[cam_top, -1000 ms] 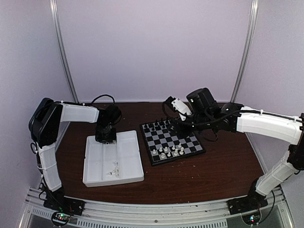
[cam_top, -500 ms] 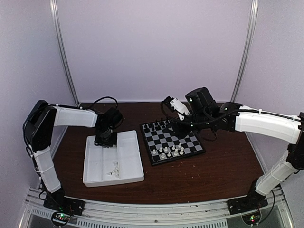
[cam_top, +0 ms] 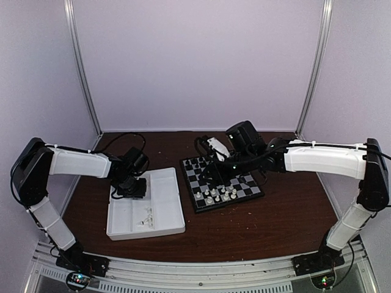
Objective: Set up the chess pieces on the board
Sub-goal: Pick up the chess piece from the storage box.
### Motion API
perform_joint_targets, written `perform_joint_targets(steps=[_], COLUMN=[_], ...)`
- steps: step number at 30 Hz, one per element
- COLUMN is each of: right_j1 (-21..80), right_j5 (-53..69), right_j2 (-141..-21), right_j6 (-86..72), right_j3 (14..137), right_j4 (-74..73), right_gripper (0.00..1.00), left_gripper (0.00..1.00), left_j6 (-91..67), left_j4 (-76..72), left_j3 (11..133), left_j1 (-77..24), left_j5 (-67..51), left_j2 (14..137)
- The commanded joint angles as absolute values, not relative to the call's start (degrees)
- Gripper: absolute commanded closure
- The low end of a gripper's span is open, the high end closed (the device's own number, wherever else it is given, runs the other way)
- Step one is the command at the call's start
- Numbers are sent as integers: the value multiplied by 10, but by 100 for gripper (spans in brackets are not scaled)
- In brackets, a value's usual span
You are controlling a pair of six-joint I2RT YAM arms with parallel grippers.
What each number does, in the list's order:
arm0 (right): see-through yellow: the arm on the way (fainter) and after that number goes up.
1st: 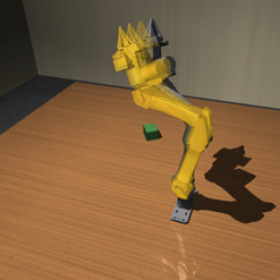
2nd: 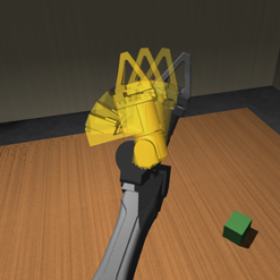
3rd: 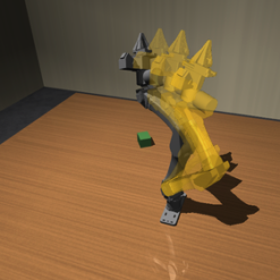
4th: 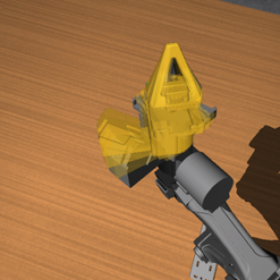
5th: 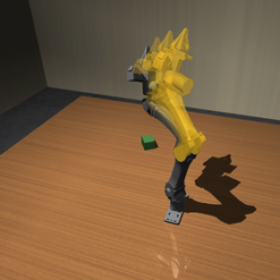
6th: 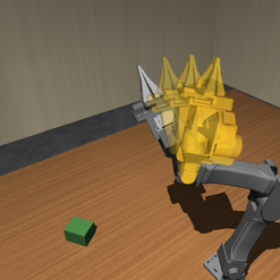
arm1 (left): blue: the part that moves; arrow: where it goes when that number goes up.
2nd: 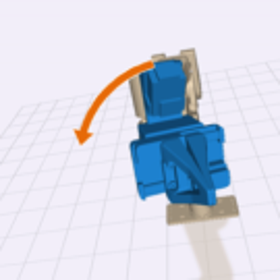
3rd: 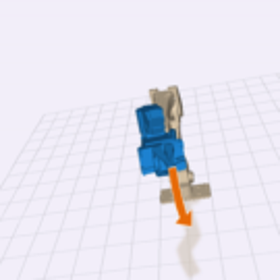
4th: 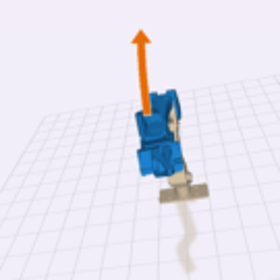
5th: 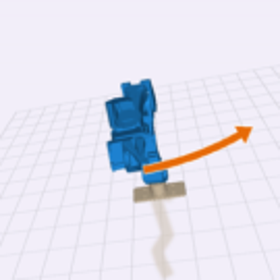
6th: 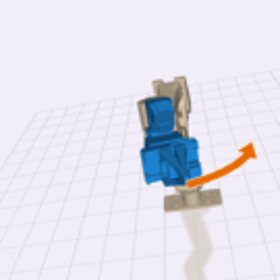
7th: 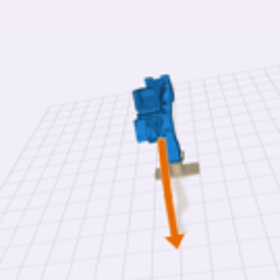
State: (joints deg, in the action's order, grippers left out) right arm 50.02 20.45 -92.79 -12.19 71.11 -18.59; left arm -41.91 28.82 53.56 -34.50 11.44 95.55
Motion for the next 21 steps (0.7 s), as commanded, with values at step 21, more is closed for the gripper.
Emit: perform_joint_targets(steps=[21], right_j1=[498], right_j5=[200], right_j2=[-909], right_j6=[-125], right_j3=[728], right_j4=[-185], right_gripper=[61], left_gripper=[67], left_j6=[-219], left_j4=[367], left_j3=[722], left_j1=[-291], left_j5=[113], left_j2=[1061])
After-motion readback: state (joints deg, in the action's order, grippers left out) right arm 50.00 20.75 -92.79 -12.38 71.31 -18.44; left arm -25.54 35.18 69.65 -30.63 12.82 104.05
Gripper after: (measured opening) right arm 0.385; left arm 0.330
